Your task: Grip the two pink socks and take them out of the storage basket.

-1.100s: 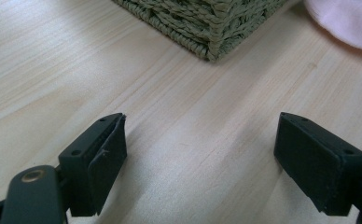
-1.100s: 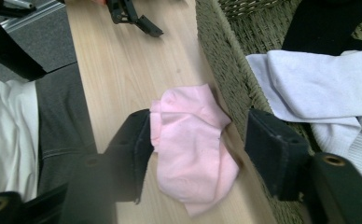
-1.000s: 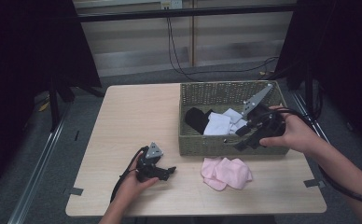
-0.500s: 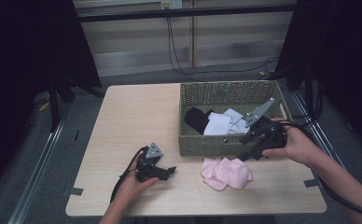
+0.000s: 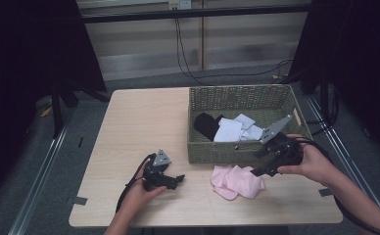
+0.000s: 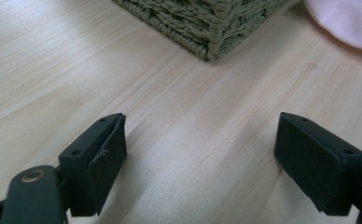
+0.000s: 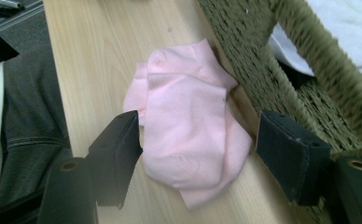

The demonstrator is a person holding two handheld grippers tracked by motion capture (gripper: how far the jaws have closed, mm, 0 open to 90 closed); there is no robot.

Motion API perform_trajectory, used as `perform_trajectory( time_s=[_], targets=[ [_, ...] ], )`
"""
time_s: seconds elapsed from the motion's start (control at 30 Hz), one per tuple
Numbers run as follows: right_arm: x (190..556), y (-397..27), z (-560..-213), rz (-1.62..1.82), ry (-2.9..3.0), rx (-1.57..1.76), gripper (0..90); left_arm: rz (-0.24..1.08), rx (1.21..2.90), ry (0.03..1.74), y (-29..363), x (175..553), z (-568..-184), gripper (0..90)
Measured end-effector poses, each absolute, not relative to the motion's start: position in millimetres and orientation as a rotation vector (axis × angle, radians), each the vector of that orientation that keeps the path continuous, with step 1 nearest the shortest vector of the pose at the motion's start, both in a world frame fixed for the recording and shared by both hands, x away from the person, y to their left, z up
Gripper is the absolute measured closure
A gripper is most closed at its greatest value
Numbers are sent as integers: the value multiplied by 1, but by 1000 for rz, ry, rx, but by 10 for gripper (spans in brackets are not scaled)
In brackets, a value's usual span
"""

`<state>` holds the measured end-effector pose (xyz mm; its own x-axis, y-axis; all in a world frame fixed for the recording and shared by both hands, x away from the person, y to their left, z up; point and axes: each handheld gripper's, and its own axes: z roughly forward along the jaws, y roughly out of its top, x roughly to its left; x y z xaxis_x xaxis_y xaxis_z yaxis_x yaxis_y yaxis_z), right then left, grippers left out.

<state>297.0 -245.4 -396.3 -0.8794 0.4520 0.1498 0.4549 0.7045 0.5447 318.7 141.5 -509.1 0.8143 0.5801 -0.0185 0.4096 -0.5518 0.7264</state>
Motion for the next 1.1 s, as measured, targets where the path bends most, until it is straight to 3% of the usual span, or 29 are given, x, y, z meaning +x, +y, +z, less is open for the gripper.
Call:
perform_trajectory(
  time_s=[1.1],
  targets=[
    [276,-261,-491,-1016,-2943,-832,260,287,2231,727,141,318,-509,166]
  ],
)
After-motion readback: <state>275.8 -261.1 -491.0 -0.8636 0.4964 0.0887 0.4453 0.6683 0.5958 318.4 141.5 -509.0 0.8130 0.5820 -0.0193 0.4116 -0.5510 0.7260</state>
